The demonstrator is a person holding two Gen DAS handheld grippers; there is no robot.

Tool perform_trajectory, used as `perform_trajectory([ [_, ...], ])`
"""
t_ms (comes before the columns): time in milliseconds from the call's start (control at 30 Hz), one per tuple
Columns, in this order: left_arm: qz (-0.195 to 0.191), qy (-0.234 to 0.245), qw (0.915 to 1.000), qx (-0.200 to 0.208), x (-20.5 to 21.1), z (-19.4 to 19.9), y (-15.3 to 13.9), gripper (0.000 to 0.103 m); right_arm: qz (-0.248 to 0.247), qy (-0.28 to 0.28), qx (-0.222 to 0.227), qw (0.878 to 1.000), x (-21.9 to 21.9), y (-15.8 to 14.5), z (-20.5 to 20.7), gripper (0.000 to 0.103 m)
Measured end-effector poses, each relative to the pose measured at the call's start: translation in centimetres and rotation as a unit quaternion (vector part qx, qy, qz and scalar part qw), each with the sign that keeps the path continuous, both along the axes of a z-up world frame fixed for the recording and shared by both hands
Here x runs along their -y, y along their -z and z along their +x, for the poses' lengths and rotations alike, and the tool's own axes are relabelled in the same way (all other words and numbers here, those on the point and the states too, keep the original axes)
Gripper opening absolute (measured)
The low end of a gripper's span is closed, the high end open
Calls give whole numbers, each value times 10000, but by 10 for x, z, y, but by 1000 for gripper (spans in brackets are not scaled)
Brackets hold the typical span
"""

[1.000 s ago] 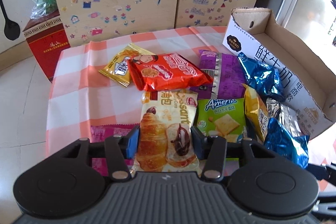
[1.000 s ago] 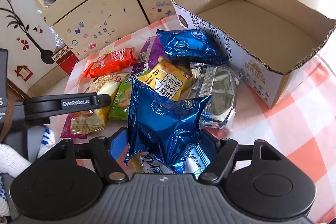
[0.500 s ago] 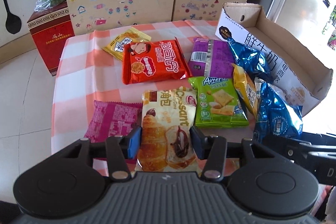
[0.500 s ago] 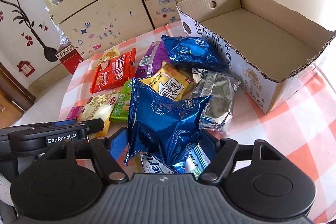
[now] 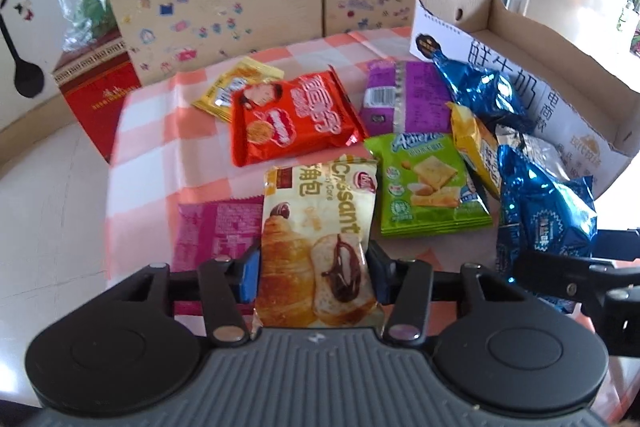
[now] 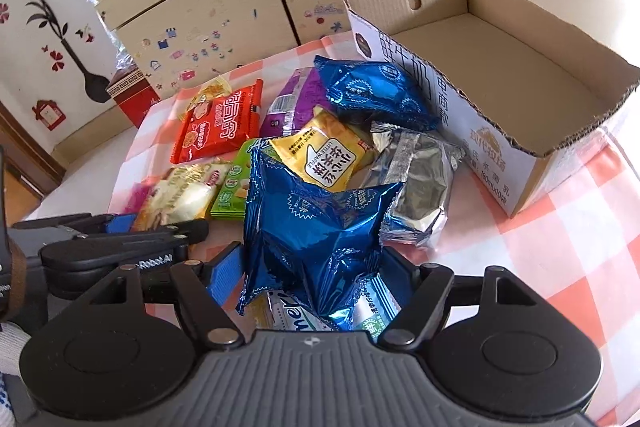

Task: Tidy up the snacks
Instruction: 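Lift both held packs and carry them over the cardboard box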

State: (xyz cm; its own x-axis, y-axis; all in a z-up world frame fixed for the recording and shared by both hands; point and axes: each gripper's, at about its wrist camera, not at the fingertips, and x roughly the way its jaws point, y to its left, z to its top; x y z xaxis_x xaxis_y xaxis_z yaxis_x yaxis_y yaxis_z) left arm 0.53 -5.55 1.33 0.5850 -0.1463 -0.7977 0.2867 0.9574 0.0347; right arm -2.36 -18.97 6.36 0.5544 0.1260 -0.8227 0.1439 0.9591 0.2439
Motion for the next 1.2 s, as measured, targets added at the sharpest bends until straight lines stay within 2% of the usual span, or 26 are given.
perform_trajectory([
  [333,-105,38,9984,556,-6,-20,-31,51,-116,-229,299,9992,-4,-20,-4,79],
  [467,-18,97,9955,942,-2,-28,-45,51,-279,-373,441,9979,-5,-30,-4,79],
  [633,-108,192,9931,1156,2,-29,-56,51,-468,-544,558,9959,-3,-42,-2,79],
  [967,-155,422,9880,1474,23,-16,-75,51,-1148,-770,1011,9852,19,-73,11,79],
  [1200,-155,691,9835,1667,50,5,-89,51,-1410,-422,1159,9823,46,-79,27,79],
])
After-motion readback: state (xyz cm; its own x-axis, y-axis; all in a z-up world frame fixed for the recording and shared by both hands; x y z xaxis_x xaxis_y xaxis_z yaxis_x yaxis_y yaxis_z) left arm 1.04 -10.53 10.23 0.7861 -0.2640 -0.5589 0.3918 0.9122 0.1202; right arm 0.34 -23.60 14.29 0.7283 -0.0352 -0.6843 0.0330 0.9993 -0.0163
